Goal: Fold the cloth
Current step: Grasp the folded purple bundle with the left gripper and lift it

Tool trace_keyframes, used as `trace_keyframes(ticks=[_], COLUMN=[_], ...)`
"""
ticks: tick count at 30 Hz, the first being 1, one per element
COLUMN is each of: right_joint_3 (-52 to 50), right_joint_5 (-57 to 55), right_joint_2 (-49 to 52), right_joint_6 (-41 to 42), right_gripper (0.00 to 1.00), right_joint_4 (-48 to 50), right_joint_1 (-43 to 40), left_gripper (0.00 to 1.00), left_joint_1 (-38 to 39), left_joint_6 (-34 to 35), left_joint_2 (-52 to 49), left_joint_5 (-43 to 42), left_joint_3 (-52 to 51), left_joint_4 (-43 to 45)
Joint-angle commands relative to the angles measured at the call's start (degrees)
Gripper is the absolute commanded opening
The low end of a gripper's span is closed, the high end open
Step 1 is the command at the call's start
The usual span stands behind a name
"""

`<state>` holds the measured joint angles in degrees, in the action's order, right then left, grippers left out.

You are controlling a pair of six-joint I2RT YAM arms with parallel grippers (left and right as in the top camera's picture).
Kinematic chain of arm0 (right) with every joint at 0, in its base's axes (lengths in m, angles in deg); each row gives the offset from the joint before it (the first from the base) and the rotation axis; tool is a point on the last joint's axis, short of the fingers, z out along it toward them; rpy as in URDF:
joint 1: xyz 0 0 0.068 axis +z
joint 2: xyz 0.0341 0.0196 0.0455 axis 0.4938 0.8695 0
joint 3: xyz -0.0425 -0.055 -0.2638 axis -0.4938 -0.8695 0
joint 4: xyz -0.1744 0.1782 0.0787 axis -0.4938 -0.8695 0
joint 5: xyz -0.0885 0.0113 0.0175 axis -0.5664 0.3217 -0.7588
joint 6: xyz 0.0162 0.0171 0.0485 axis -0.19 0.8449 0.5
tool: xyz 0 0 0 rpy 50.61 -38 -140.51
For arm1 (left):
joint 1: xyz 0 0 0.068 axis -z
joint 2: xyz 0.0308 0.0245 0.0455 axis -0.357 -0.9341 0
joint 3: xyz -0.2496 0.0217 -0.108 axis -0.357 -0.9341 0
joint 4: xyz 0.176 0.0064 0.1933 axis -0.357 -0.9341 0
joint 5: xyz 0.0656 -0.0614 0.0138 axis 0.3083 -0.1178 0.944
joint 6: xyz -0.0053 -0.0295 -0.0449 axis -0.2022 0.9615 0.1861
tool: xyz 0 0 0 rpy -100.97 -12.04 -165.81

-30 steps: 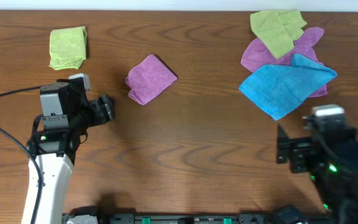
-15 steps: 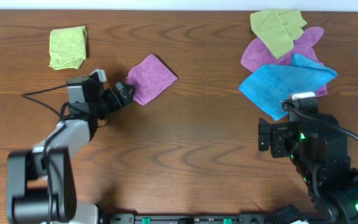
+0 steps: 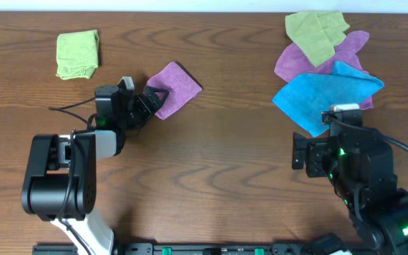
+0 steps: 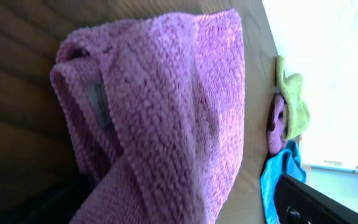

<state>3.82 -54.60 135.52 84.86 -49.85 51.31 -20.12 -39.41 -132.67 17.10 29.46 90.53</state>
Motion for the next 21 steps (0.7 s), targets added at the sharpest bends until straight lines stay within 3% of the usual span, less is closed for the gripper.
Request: trace_keyframes(ticks=[1, 8, 14, 15, 16, 21], right_joint_3=[0.02, 0.02, 0.02, 0.02, 0.02, 0.02], right_joint_5=[0.15, 0.2, 0.2, 0.2, 0.2, 0.2], right_joint_2=[0.7, 1.44, 1.44, 1.46, 1.44, 1.46], right_joint_6=[1.95, 3.43, 4.94, 5.42, 5.81, 6.03], right_gripper=[0.99, 0.99, 0.99, 0.99, 0.99, 0.99], right_joint_4=[0.07, -0.13, -0.42, -0.44, -0.52, -0.96], right_joint_1=[0.31, 0.33, 0.33, 0.33, 0.33, 0.33], left_gripper=[0.96, 0.94, 0.27, 0.12, 0.06, 0.06], left_joint_1=[0.15, 0.15, 0.7, 0.7, 0.7, 0.31], left_joint_6=[1.31, 0.79, -0.48, -0.48, -0.44, -0.48], left_joint_2=[-4.09, -10.25, -20.02, -21.2, -22.45, -22.67], left_joint_5=[3.52, 1.22, -6.64, -7.58, -8.24, -10.84], left_joint_3=[1.18, 8.72, 19.76, 21.29, 23.23, 31.01], left_joint_4=[-1.09, -1.09, -1.31, -1.31, -1.31, -1.31])
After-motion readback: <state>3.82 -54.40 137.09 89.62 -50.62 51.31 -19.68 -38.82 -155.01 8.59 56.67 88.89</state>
